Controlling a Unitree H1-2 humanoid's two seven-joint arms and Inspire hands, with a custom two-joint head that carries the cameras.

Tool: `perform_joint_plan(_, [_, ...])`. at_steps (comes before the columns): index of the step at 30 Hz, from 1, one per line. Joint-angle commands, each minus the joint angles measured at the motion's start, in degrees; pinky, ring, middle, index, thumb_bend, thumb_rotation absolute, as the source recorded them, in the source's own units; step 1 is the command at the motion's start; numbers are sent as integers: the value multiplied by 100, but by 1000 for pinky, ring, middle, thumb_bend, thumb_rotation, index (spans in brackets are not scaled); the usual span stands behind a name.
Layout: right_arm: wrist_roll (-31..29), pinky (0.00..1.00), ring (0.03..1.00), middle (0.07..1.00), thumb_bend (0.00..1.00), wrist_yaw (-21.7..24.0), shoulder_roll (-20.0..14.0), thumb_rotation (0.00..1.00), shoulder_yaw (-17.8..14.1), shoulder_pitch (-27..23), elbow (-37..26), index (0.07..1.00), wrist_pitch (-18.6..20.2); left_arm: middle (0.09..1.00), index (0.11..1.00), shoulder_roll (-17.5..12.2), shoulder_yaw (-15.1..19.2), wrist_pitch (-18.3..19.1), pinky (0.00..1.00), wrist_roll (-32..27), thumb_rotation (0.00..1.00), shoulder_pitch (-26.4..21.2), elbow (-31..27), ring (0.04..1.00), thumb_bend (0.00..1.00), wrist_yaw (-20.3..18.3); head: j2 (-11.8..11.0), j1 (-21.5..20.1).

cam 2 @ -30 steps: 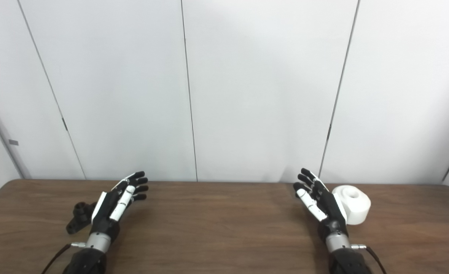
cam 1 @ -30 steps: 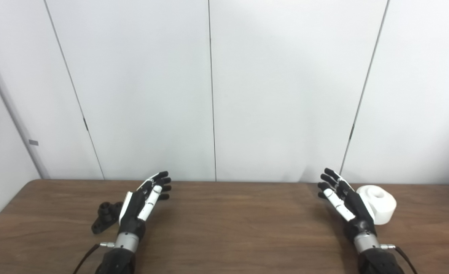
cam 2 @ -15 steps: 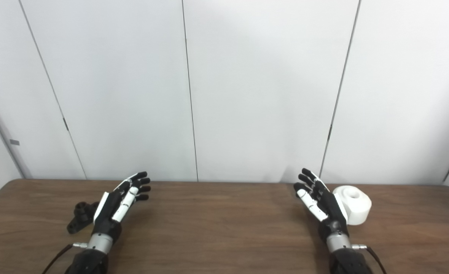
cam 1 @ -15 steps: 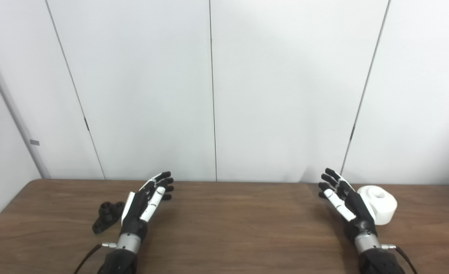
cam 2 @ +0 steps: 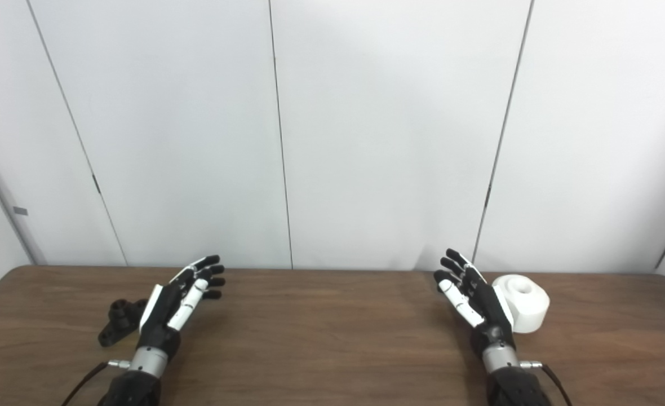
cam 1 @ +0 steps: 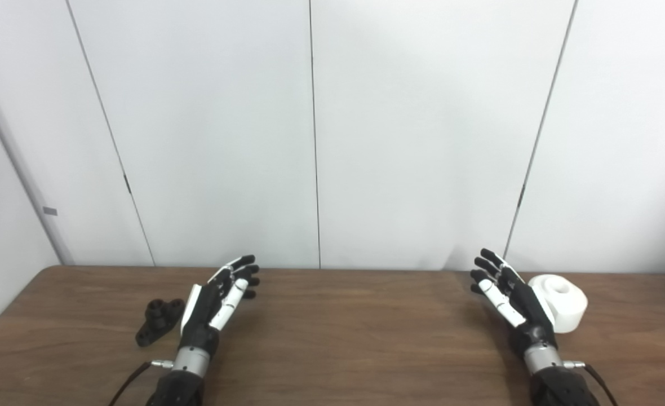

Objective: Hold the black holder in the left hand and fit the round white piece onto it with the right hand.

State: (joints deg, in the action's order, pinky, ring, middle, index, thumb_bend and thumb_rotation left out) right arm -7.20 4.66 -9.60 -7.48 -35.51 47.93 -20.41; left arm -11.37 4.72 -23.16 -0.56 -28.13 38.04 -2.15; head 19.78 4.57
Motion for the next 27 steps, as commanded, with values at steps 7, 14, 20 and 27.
perform_joint_plan(7, [-70,760,821,859,412,48,87,484,-15,242,234,872,-181,792,807,31,-256,176,659,551,667,469,-788,762,667,220,-47,80])
perform_joint_plan(14, [-12,774,828,866,389,37,40,507,17,243,281,884,-256,774,794,-47,-380,121,687,981,532,594,-1277,768,607,358,-53,243])
perform_joint_plan(20, [-65,765,829,871,395,107,1,512,-8,236,340,881,-286,779,805,-157,-450,225,664,1549,483,759,-1862,749,680,526,-67,349])
perform_joint_plan(27, [-90,764,824,869,408,172,-27,510,-11,199,427,881,-315,779,794,-320,-409,322,687,2373,394,858,-2287,754,774,989,-90,439])
